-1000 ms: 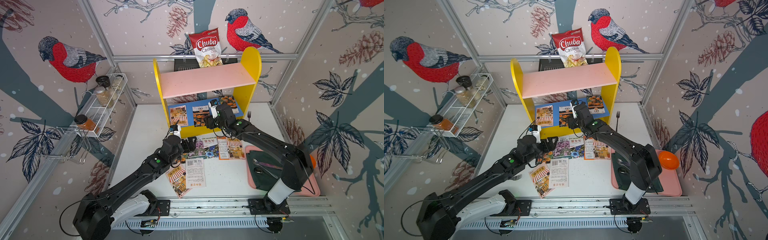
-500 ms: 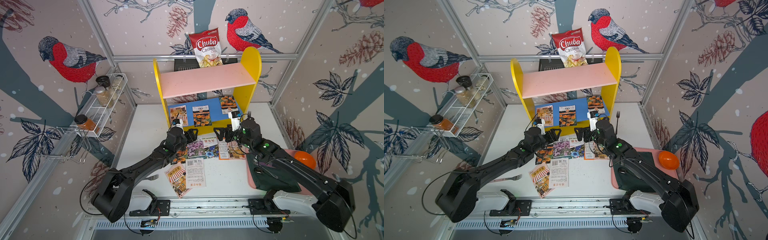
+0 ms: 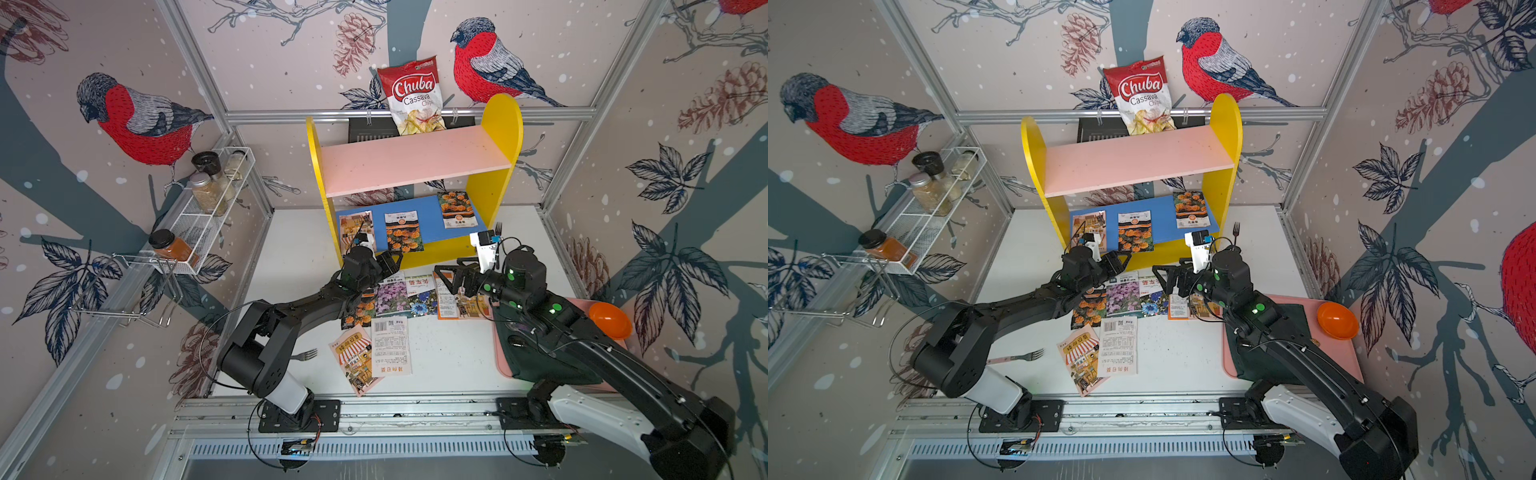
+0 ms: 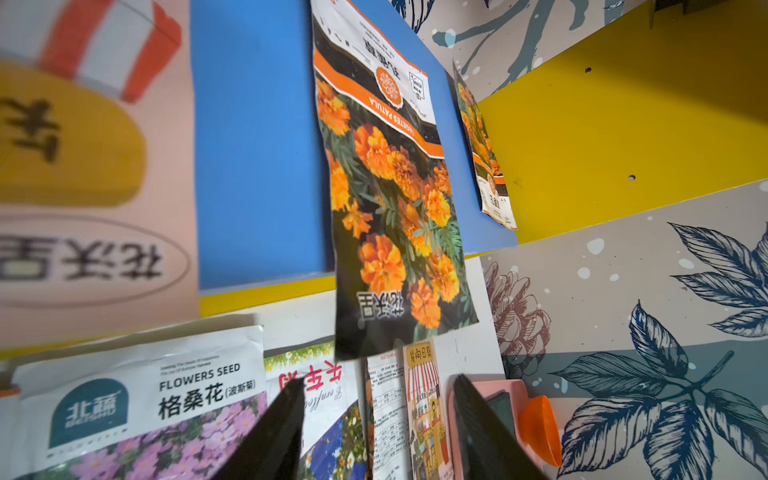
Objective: Take the seed bag off the shelf
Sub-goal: Pick up the seed packet from the shelf.
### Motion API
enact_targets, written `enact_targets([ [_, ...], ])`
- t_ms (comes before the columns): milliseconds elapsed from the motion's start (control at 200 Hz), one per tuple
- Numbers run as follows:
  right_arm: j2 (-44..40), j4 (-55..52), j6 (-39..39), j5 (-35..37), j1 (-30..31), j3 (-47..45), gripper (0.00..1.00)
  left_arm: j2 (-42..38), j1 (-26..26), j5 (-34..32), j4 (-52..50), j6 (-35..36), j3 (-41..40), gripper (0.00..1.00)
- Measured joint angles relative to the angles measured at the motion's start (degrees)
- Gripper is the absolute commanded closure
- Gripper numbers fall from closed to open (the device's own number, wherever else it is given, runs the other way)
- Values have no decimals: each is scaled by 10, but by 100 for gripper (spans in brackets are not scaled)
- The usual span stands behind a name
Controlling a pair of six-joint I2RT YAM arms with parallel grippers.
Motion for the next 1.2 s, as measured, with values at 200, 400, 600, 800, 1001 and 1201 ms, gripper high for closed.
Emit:
enact_targets([
  [200, -42, -7, 0, -79, 4, -26, 0, 14, 3, 5, 22, -4, 1, 50],
  [400, -81, -37, 0, -128, 15, -38, 0, 28, 8, 7, 37, -12, 1, 54],
  [600, -114, -68, -1, -143, 25, -40, 0, 36, 12, 14, 58, -20, 2, 57],
  [800, -128, -90, -2, -142, 31, -55, 0, 39, 15, 16, 77, -31, 2, 59],
  [1001, -136, -102, -2, -142, 35, -64, 0, 46, 19, 20, 84, -36, 5, 65],
  [1201, -142, -103, -2, -141, 37, -68, 0, 56, 21, 28, 93, -45, 14, 71],
])
